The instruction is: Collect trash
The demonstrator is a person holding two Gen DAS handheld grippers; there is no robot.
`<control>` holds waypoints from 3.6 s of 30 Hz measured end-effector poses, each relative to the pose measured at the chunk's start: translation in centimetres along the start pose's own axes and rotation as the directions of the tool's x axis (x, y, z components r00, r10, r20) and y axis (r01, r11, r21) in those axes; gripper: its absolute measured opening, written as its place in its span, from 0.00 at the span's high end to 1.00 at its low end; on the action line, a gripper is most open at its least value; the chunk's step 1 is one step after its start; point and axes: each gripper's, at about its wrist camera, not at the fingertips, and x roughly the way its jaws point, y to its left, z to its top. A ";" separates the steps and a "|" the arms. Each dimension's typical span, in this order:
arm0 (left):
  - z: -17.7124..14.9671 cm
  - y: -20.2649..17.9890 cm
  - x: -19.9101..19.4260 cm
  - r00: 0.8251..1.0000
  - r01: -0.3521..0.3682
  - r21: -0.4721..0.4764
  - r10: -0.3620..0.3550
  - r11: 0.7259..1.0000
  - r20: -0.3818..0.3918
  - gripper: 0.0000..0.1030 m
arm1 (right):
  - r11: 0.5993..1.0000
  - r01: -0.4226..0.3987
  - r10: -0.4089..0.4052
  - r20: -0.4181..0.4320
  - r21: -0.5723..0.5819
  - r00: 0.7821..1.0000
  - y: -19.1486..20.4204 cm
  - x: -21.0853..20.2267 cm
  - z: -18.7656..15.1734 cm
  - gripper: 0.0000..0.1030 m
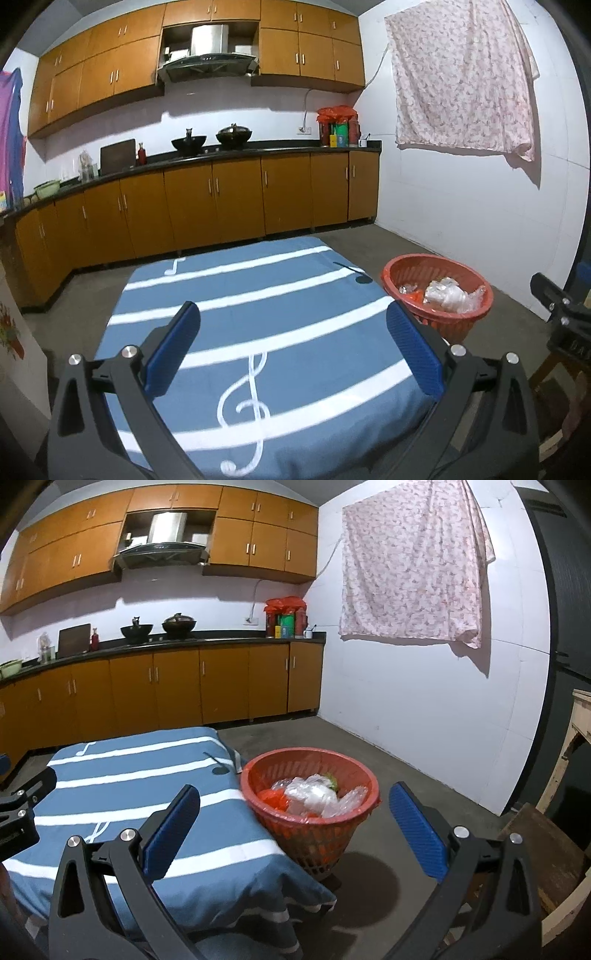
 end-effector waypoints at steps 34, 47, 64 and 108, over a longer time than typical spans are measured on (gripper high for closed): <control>-3.1 0.3 -2.4 1.000 -0.010 -0.006 0.010 1.000 -0.017 0.04 | 1.000 -0.003 0.003 -0.025 0.001 1.000 1.2 -2.3 -2.3 0.02; -3.1 0.3 -2.5 1.000 -0.010 -0.008 0.009 1.000 -0.015 0.04 | 1.000 -0.008 0.008 -0.027 -0.001 1.000 1.2 -2.3 -2.3 0.02; -3.1 0.2 -2.5 1.000 -0.009 -0.010 0.009 1.000 -0.018 0.04 | 1.000 -0.010 0.010 -0.030 -0.004 1.000 1.3 -2.2 -2.4 0.02; -3.3 -0.5 -2.9 1.000 -0.018 -0.026 0.017 1.000 -0.024 0.04 | 1.000 -0.012 0.012 -0.032 -0.004 0.999 1.1 -2.2 -2.3 0.02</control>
